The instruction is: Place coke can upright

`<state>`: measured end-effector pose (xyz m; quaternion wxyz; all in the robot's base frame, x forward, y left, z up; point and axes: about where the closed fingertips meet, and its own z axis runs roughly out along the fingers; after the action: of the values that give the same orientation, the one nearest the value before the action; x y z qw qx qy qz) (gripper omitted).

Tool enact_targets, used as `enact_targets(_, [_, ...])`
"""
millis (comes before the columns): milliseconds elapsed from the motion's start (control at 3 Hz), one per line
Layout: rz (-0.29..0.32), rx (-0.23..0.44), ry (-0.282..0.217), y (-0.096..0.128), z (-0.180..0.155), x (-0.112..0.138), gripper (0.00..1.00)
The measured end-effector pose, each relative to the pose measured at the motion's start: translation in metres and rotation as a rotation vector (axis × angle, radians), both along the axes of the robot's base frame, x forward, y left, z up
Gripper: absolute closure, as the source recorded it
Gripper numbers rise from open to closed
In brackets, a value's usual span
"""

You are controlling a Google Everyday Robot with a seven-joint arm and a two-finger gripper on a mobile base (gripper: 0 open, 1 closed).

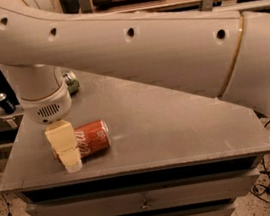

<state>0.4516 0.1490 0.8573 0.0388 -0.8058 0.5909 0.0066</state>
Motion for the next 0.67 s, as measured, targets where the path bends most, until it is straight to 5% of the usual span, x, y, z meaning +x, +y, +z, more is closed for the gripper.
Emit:
enact_targets(333, [-0.012,-0.018,0.009,-0.0080,-0.0061,0.0092,0.00])
enact_targets(667, [-0.026,-0.033,0.010,-0.0166,-0.0085,0.0137,0.18])
